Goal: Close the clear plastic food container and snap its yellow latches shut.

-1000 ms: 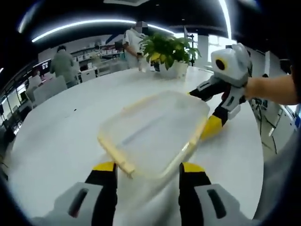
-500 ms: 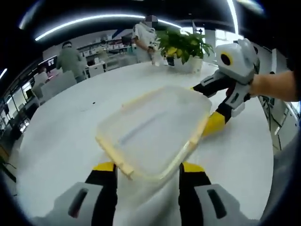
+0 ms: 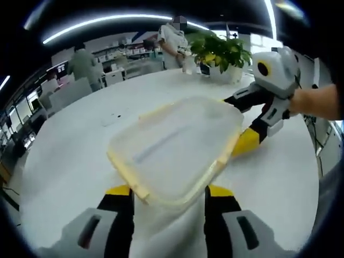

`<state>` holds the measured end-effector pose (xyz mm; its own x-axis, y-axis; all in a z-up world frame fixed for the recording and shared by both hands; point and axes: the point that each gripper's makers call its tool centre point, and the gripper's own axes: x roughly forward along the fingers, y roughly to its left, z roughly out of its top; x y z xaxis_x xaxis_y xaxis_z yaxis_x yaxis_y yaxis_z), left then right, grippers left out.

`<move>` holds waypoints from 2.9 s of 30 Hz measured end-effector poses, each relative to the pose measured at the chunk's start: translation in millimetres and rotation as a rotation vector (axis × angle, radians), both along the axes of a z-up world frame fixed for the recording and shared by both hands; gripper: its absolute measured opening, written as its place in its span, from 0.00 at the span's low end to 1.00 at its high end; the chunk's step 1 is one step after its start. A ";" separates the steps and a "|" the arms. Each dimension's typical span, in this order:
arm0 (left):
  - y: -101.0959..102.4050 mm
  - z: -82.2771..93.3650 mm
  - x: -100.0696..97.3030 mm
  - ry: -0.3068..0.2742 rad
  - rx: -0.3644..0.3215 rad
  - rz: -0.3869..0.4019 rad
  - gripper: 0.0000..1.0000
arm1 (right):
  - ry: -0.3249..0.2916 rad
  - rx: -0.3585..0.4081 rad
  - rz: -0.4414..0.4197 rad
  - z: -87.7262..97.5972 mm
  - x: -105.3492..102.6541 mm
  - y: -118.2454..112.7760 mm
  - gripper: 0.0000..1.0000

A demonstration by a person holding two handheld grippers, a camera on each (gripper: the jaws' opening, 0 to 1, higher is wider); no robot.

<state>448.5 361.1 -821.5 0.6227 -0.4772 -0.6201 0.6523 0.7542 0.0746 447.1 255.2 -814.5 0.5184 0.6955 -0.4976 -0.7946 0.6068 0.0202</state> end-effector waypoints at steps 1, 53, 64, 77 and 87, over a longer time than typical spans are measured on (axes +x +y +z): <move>-0.2 -0.4 1.1 -0.002 0.000 0.000 0.48 | -0.001 0.000 -0.001 -0.6 1.6 0.2 0.54; 67.1 59.3 -71.5 -0.138 -0.007 0.104 0.67 | -0.052 0.111 -0.220 58.3 -75.0 -54.5 0.61; 92.1 106.7 -133.8 -0.228 -0.111 0.175 0.67 | -0.120 0.149 -0.347 93.3 -138.7 -98.9 0.60; 140.6 160.8 -202.5 -0.373 -0.220 0.267 0.71 | -0.185 0.157 -0.395 118.9 -203.5 -89.5 0.65; 176.1 158.6 -234.2 -0.440 -0.229 0.366 0.69 | -0.177 0.157 -0.466 108.2 -237.9 -91.7 0.65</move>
<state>214.3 537.3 -662.8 0.9453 -0.2754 -0.1749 0.2935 0.9520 0.0872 209.2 163.5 -706.3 0.8572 0.4305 -0.2827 -0.4407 0.8972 0.0298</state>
